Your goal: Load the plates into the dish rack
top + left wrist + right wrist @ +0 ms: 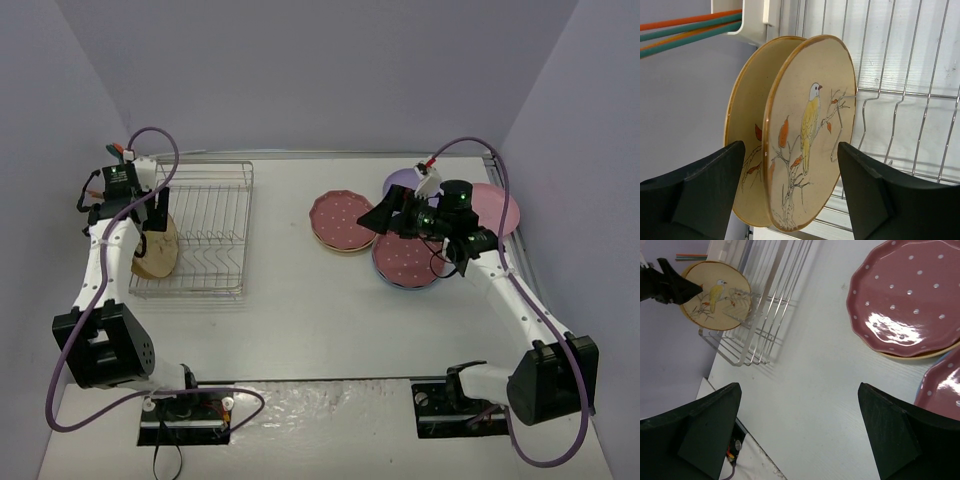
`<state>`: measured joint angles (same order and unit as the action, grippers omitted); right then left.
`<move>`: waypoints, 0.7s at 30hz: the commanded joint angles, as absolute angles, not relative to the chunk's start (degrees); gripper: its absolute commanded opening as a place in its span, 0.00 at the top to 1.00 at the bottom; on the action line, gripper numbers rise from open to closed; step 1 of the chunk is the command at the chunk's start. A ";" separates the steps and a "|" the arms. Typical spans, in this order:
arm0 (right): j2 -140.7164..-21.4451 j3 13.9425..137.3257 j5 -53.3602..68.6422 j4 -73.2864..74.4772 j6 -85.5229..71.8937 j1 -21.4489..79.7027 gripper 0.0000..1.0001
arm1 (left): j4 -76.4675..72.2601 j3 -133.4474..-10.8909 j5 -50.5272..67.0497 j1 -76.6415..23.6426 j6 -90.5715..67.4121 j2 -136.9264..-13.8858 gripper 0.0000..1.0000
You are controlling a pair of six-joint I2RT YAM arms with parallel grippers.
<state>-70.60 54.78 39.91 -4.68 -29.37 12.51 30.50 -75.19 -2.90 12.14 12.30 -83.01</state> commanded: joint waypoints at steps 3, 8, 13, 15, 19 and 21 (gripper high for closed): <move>-66.97 54.84 26.16 -0.39 -28.18 10.28 0.01 | 29.88 -81.68 -0.01 12.39 5.21 -76.75 0.17; -67.31 54.76 9.59 9.59 -28.98 9.67 0.03 | 34.75 -83.40 3.66 11.53 -2.25 -71.95 0.07; -68.78 53.87 -0.93 13.45 -31.75 8.78 0.07 | 38.47 -81.98 6.49 10.71 -10.17 -66.16 0.04; -69.78 53.44 -3.69 14.29 -32.83 8.30 0.11 | 39.11 -80.84 8.13 9.53 -12.23 -63.75 0.03; -72.38 52.49 -6.83 14.85 -35.45 6.70 0.19 | 40.96 -77.59 10.67 6.42 -14.31 -58.79 0.03; -73.81 52.12 -6.71 14.68 -35.60 4.79 0.21 | 41.45 -76.05 12.11 4.44 -14.53 -57.27 0.03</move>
<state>-71.27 52.72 -0.55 14.42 -32.92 7.50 39.98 -77.47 7.61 7.36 -10.44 -60.66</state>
